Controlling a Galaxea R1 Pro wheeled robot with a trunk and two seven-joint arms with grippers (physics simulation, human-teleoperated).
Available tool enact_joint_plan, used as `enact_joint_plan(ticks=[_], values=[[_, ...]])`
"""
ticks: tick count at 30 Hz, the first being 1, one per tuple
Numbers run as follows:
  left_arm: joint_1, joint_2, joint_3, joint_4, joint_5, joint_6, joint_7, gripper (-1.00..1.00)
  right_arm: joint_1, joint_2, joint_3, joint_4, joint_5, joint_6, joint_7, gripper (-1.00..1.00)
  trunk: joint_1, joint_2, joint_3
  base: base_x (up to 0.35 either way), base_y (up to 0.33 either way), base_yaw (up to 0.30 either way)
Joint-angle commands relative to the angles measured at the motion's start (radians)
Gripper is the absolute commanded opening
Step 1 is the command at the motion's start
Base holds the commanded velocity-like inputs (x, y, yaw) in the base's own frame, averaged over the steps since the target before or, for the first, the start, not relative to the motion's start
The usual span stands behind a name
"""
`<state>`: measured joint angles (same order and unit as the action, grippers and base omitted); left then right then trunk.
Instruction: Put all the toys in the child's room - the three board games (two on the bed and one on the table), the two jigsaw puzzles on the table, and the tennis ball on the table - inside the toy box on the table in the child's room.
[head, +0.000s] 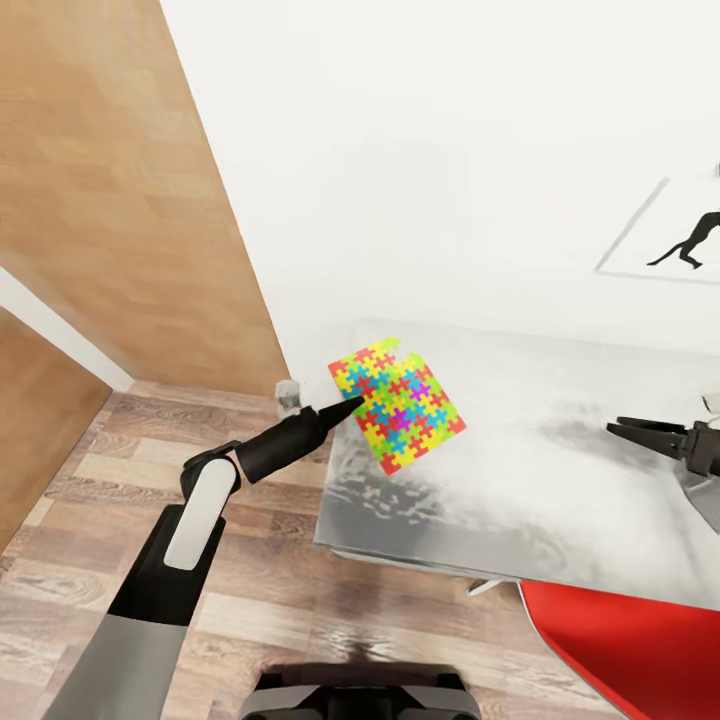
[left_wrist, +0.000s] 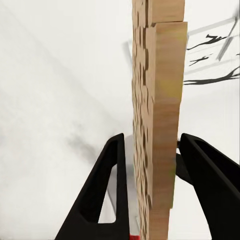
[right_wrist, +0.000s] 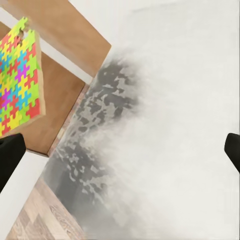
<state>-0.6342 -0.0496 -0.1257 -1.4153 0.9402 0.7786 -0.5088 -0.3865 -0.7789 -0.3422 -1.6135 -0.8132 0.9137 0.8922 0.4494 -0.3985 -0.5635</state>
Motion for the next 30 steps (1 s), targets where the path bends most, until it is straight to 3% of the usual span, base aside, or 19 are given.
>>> enact_joint_plan(ticks=[1,2,4,14,18,25,30], values=[[-0.001,-0.003,-0.007,-0.001,0.002,0.006,0.000,-1.00,0.007,0.000,-0.018,0.000,0.000,0.005,0.003,1.00,0.001,-0.002,0.000,0.000,0.000,0.000],[-0.003,-0.007,-0.018,-0.001,0.002,0.006,0.001,-1.00,0.021,0.000,-0.051,0.000,0.000,0.005,0.004,1.00,0.001,-0.002,0.002,0.000,0.000,0.000],[-0.003,-0.008,-0.022,-0.001,0.002,0.007,0.001,-1.00,0.025,0.000,-0.065,0.000,0.000,0.006,0.005,1.00,0.001,-0.002,0.005,0.000,0.000,0.000],[-0.006,-0.009,-0.026,0.000,0.000,0.005,0.002,-1.00,0.033,0.000,-0.080,0.000,0.000,0.005,0.005,1.00,0.001,-0.002,0.021,0.000,0.000,0.000],[-0.022,-0.030,-0.024,0.009,-0.002,0.001,0.017,-1.00,0.034,-0.001,-0.095,0.000,0.000,0.006,0.005,1.00,0.001,-0.002,0.028,0.000,0.000,0.000],[-0.157,-0.052,-0.023,0.101,0.013,0.023,0.149,-1.00,0.048,-0.001,-0.146,-0.001,0.000,0.022,0.005,1.00,0.001,-0.002,0.039,0.000,0.000,-0.034],[-0.259,-0.060,-0.028,0.216,0.034,0.040,0.184,-1.00,0.058,-0.001,-0.192,-0.001,0.000,0.055,0.005,1.00,0.001,-0.002,0.047,0.000,0.000,-0.066]])
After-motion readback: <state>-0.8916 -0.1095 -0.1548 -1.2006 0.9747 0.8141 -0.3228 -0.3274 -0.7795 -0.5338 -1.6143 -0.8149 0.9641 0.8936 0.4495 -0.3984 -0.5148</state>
